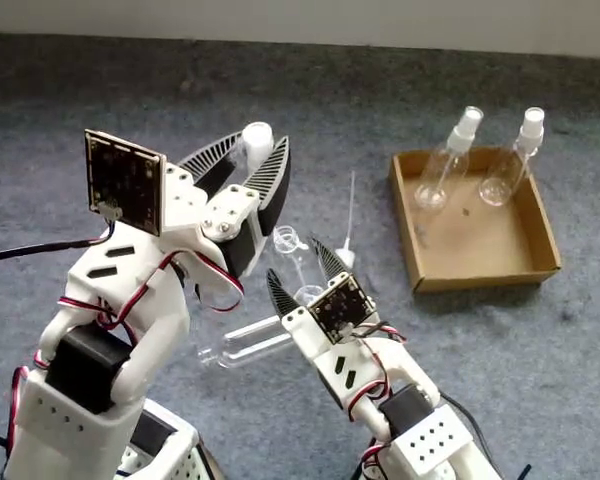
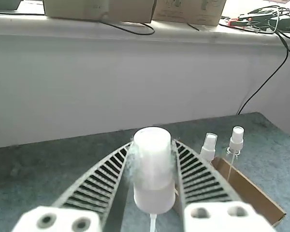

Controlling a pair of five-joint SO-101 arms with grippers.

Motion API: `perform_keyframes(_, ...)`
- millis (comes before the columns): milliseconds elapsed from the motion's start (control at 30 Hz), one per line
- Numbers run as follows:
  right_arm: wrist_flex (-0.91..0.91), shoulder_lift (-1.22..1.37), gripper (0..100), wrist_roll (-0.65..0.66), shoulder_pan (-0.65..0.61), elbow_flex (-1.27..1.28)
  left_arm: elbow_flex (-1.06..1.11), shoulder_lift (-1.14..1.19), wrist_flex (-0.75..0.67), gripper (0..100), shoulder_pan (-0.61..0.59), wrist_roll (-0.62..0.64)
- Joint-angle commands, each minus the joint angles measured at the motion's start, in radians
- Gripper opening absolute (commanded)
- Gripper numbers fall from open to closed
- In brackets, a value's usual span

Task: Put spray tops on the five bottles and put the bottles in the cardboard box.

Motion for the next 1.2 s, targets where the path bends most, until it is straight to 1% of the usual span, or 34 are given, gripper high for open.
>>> perform_keyframes(0,0.002,-0.013,13.5,0.012,-0.001,0.139,-0.005,-0.019,-0.037,2,-0.012,0.014)
perform_keyframes(233,0.016,-0.013,13.5,0.012,-0.001,0.139,-0.097,-0.015,-0.046,2,-0.012,0.008)
perform_keyframes(333,0.016,-0.013,13.5,0.012,-0.001,0.139,-0.097,-0.015,-0.046,2,-0.012,-0.038)
perform_keyframes(400,0.018,-0.013,13.5,0.012,-0.001,0.139,-0.088,-0.018,-0.046,2,-0.012,-0.048)
perform_keyframes(800,0.018,-0.013,13.5,0.014,-0.001,0.139,0.09,-0.022,-0.051,2,-0.012,-0.044)
perform_keyframes(967,0.016,-0.015,13.5,0.014,-0.001,0.139,0.22,-0.024,-0.058,2,-0.002,-0.043)
perform_keyframes(1033,0.016,-0.015,13.5,0.014,-0.001,0.142,0.286,-0.024,-0.101,2,-0.002,-0.043)
perform_keyframes(1167,0.021,-0.015,13.5,0.008,-0.002,0.142,0.44,-0.05,-0.245,2,-0.002,-0.043)
